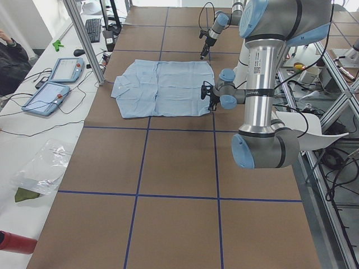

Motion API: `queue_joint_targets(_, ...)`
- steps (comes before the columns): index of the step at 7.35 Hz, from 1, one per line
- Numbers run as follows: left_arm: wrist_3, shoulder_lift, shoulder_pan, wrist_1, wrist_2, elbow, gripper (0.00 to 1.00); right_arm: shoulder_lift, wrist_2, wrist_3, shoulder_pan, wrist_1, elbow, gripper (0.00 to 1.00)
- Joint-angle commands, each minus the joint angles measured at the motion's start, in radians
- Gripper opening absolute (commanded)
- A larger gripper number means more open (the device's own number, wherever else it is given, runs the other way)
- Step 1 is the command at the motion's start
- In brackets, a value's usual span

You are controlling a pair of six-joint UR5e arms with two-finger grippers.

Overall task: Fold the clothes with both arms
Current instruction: 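Position both grippers at the hem corners and grasp the hem edges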

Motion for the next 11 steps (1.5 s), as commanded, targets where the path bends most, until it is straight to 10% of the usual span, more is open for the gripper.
queue_joint_targets(1,-0.001,-0.015,0.007,-0.002,0.006,-0.001,0.00,0.009,-0.049,0.040,-0.054,-0.022,-0.008,0.48)
queue_joint_targets(5,-0.001,-0.018,0.007,-0.002,0.010,0.001,0.00,0.060,-0.066,0.051,-0.079,-0.057,-0.036,0.35)
queue_joint_targets(8,-0.001,-0.018,0.005,-0.002,0.010,0.001,0.00,0.079,-0.071,0.053,-0.079,-0.080,-0.046,0.00)
queue_joint_targets(11,0.000,-0.018,0.004,-0.002,0.009,-0.002,0.00,0.070,-0.080,0.051,-0.070,-0.081,-0.024,0.00)
